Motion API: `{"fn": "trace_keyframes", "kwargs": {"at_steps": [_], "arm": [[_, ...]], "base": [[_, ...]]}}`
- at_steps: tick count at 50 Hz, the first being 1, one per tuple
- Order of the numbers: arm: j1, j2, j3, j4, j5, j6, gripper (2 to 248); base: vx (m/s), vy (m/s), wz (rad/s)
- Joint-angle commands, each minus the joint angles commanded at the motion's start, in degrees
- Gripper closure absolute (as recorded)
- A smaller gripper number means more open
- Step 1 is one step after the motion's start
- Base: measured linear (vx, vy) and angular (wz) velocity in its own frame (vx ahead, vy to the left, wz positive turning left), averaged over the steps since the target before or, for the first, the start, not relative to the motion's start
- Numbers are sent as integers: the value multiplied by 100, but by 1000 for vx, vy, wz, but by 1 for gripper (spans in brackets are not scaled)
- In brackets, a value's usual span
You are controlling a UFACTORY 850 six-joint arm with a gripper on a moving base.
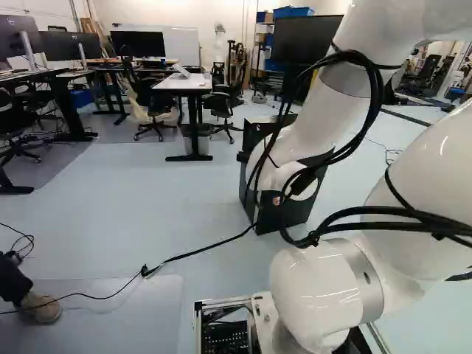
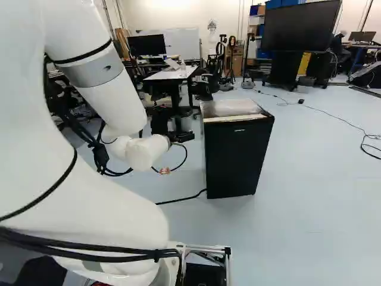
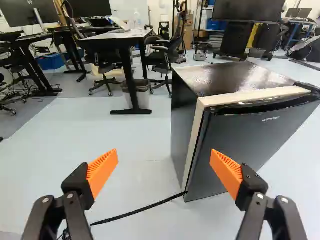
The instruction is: Open the fridge door
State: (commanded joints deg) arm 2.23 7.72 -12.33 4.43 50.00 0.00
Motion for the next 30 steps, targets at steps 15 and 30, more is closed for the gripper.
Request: {"fn": "trace_keyframes", "kwargs": {"at_steps": [15, 30], "arm": [[146, -293, -278, 328, 0, 0, 3], [288, -576, -554, 658, 14, 0, 3]], "base": [[0, 0, 0], [0, 0, 0]]}}
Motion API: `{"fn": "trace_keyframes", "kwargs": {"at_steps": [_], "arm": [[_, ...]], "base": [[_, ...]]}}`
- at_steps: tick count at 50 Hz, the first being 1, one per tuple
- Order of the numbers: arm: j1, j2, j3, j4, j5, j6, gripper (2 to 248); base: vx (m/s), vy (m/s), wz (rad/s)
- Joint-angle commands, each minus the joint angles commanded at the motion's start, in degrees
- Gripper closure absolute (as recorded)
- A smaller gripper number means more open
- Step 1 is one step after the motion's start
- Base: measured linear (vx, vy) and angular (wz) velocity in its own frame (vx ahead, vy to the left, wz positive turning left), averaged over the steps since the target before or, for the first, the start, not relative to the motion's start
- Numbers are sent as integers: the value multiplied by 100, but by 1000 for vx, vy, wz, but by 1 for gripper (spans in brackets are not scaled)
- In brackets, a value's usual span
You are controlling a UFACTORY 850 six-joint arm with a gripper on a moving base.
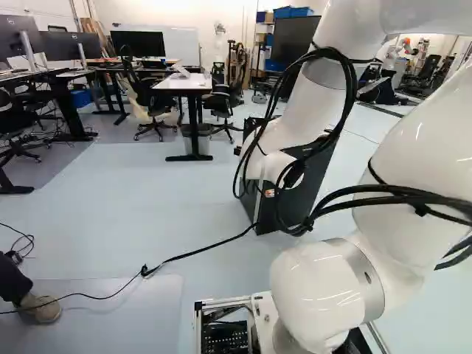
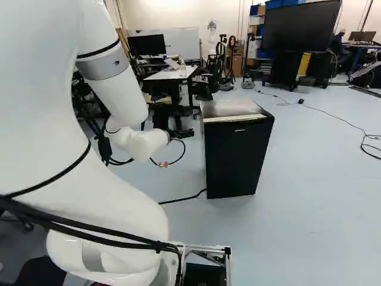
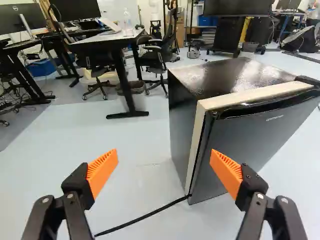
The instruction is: Open the fridge door
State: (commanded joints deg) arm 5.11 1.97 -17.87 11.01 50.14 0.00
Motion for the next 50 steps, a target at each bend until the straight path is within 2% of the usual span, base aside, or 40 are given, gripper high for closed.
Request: {"fn": "trace_keyframes", "kwargs": {"at_steps": [24, 50], "arm": [[178, -692, -461, 526, 186, 0, 3], [201, -1399, -825, 1098, 546, 0, 3]], "base": [[0, 0, 0], [0, 0, 0]]}}
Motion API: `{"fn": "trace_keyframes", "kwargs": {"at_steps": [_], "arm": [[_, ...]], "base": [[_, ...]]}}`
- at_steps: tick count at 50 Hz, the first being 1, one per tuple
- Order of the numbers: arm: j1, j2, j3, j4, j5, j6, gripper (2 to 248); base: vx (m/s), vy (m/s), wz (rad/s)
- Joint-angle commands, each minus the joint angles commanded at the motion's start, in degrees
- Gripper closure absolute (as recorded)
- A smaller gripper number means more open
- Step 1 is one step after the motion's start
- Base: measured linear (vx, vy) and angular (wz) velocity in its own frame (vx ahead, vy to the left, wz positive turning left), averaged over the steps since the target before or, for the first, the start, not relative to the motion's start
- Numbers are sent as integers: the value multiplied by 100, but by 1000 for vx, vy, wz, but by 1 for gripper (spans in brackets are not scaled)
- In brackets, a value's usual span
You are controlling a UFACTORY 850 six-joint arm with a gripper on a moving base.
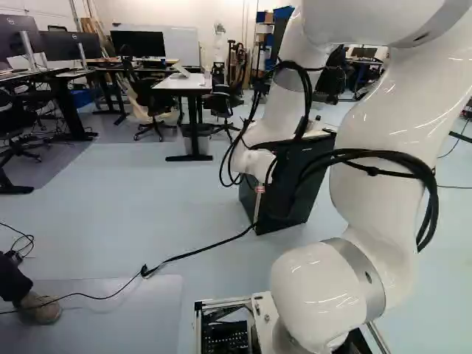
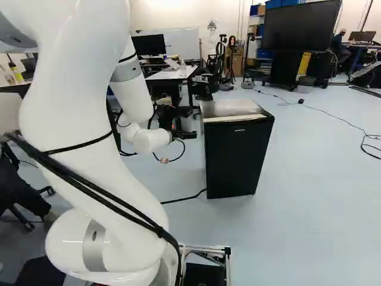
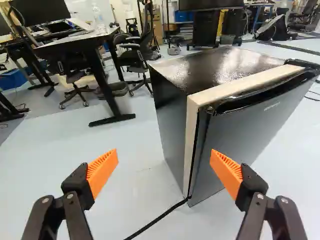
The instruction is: Open the fridge door
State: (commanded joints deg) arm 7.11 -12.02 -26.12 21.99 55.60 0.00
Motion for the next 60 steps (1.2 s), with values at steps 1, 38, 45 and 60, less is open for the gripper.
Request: {"fn": "trace_keyframes", "kwargs": {"at_steps": [1, 38, 45, 60], "arm": [[0, -24, -11, 22, 18, 0, 3], [-18, -894, -428, 835, 733, 0, 3], [-21, -1053, -509, 989, 871, 0, 3], [-29, -1191, -636, 1318, 1165, 0, 3]], "base": [[0, 0, 0], [0, 0, 0], [0, 0, 0], [0, 0, 0]]}}
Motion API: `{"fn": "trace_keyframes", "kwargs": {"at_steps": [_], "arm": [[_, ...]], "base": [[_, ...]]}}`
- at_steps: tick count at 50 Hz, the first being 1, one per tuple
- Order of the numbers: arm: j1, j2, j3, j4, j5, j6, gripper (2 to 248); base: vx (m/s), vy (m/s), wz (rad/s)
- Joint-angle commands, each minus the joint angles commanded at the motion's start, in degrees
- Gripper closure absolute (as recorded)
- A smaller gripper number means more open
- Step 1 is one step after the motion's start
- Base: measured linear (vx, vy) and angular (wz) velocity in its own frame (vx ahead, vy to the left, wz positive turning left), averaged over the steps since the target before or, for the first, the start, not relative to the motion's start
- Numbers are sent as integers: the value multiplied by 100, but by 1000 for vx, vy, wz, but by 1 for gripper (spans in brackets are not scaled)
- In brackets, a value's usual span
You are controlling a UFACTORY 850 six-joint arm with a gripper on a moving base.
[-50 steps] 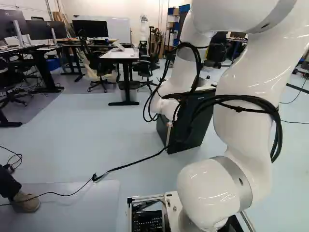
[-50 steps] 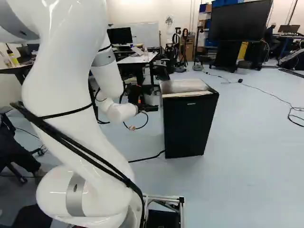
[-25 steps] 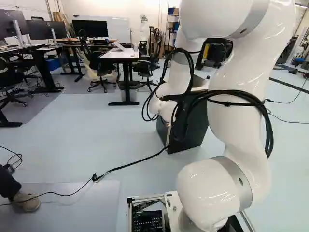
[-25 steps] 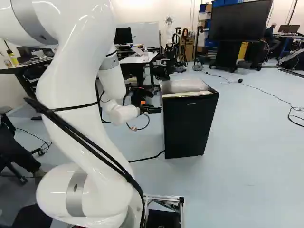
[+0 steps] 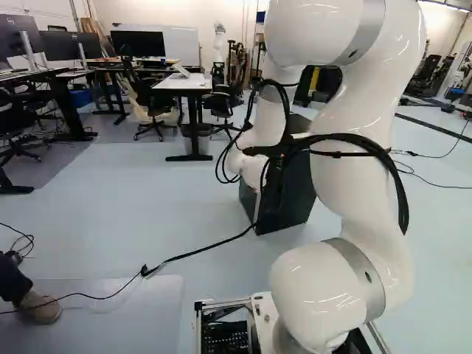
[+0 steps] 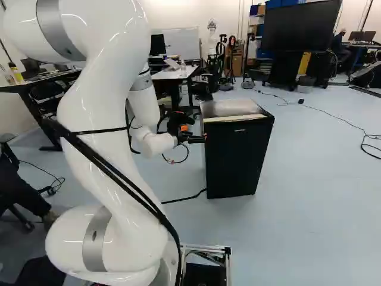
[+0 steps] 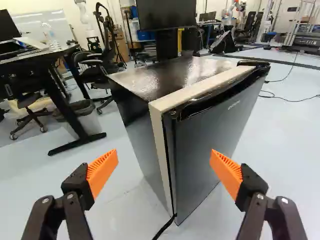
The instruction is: Open the fridge door
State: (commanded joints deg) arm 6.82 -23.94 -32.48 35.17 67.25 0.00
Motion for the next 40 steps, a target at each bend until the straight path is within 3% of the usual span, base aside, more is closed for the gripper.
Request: {"fn": "trace_keyframes", "kwargs": {"at_steps": [19, 40], "arm": [[-12, -143, -182, 400, 354, 0, 3], [-26, -633, -507, 707, 635, 0, 3]], "base": [[0, 0, 0], [0, 0, 0]]}}
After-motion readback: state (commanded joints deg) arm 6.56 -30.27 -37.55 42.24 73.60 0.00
